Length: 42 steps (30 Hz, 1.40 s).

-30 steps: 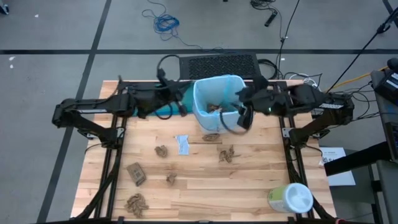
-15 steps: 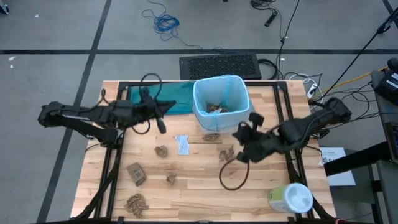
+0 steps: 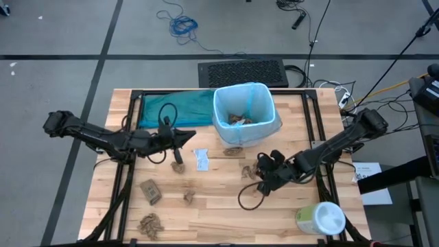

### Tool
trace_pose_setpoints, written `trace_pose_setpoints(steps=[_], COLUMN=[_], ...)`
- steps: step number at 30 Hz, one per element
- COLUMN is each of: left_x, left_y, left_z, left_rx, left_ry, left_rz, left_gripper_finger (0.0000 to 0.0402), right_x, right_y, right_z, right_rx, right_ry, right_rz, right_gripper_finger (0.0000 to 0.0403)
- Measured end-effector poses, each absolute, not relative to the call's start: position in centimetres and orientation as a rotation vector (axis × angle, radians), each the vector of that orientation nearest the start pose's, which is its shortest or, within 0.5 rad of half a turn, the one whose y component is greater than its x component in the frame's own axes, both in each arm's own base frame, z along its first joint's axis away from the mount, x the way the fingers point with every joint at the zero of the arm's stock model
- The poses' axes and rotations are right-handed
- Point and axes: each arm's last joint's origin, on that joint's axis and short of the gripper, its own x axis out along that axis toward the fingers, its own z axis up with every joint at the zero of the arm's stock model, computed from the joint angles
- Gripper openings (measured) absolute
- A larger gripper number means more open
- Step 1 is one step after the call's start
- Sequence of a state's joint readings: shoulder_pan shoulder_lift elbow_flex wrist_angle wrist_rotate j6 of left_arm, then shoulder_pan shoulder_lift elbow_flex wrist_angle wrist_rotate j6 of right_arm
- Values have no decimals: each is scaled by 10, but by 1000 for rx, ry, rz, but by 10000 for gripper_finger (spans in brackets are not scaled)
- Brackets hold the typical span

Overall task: Place trash/remove bag and relplace
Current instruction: Put the brown napkin into the blue trash bin

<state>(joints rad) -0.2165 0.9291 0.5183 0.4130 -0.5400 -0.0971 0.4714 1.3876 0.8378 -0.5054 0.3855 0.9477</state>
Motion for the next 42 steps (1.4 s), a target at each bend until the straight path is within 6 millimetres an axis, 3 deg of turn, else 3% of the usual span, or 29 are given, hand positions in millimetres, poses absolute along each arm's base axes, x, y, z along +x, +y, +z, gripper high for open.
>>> trace_pose_setpoints(steps=[4, 12, 17, 22, 26, 29, 31, 36, 42], left_x=[203, 206, 211, 216, 218, 218, 218, 218, 218], left_y=[-29, -30, -31, -32, -32, -32, -32, -32, -32], left_z=[270, 266, 260, 253, 251, 253, 254, 256, 256], left_rx=[-88, -60, -47, -35, -33, -38, -45, -52, -51], left_ry=[-8, 16, 49, 81, 89, 74, 55, 37, 38], left_rz=[324, 325, 326, 327, 327, 330, 339, 341, 340], left_gripper_finger=[0, 0, 0, 0, 0, 0, 0, 0, 0], right_x=[231, 243, 252, 259, 262, 264, 269, 280, 290], right_y=[97, 83, 79, 80, 82, 86, 90, 97, 90], right_z=[187, 180, 156, 128, 126, 137, 154, 209, 301], right_rx=[463, 500, 477, 513, 521, 497, 470, 357, 139], right_ry=[903, 834, 926, 1002, 1008, 1033, 1000, 849, 614], right_rz=[-434, -450, -480, -536, -519, -426, -344, -151, -93], right_gripper_finger=[71, 193, 251, 245, 159, 54, 19, 31, 13])
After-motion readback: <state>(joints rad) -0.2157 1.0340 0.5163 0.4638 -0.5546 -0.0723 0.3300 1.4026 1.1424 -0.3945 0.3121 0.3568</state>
